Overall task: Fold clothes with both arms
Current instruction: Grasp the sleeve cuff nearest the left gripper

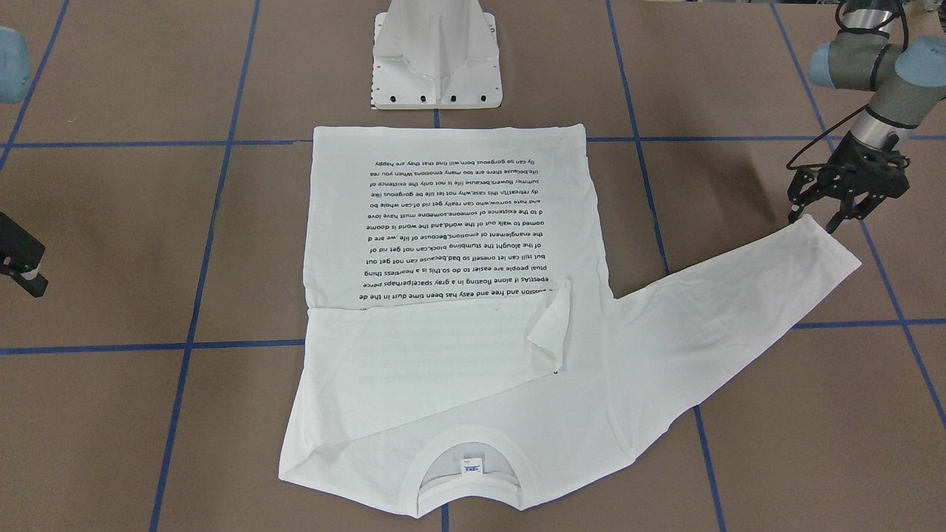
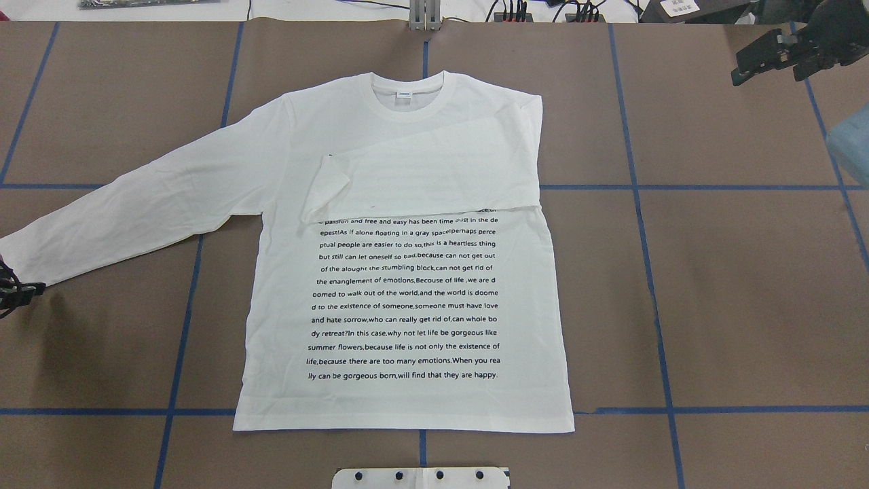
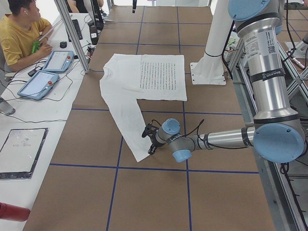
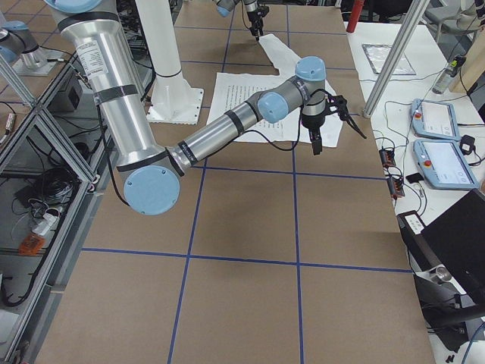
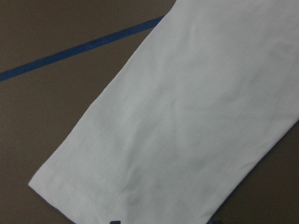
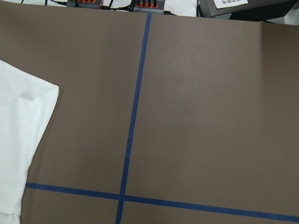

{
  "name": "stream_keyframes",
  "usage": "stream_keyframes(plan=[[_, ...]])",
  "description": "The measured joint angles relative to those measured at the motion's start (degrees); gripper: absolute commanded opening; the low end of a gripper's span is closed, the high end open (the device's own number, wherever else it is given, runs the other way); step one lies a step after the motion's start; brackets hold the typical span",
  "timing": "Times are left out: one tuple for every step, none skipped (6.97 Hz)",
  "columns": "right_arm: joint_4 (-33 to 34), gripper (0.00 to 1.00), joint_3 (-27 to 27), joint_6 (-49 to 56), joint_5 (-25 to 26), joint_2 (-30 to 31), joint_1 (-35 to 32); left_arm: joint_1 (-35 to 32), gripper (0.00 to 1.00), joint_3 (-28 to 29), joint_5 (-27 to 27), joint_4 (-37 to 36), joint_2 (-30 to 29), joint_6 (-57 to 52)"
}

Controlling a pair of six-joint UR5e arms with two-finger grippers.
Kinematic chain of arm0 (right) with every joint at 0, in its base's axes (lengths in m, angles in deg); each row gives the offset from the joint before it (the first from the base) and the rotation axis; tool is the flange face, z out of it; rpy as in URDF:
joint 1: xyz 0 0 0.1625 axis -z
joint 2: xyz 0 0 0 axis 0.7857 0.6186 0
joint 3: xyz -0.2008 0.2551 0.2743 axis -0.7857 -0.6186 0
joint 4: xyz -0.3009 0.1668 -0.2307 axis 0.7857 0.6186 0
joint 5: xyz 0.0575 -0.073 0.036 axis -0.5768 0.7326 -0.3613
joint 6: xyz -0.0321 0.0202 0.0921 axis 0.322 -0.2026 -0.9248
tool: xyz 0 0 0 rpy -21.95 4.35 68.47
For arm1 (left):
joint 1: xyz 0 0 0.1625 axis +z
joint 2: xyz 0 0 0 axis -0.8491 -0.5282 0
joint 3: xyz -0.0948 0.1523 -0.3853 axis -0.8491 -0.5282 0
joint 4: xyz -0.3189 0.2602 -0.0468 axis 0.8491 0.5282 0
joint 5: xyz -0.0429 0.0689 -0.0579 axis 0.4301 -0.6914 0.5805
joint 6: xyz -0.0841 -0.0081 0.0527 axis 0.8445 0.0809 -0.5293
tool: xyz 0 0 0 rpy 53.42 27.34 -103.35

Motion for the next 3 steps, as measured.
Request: stream_keyframes(plan=[[0.0,1.0,0.0,0.0,0.0,0.1,0.0,0.4,0.49,0.0,-0.3,0.0,0.2,0.0],[0.0,1.0,0.1,0.0,0.0,0.1,0.0,0.5,0.2,0.0,-0.5,0.1,0.4,0.0],[0.0,1.0,0.1,0.0,0.0,0.1,0.0,0.6,0.0,0.0,-0.6,0.1,0.4,0.0]])
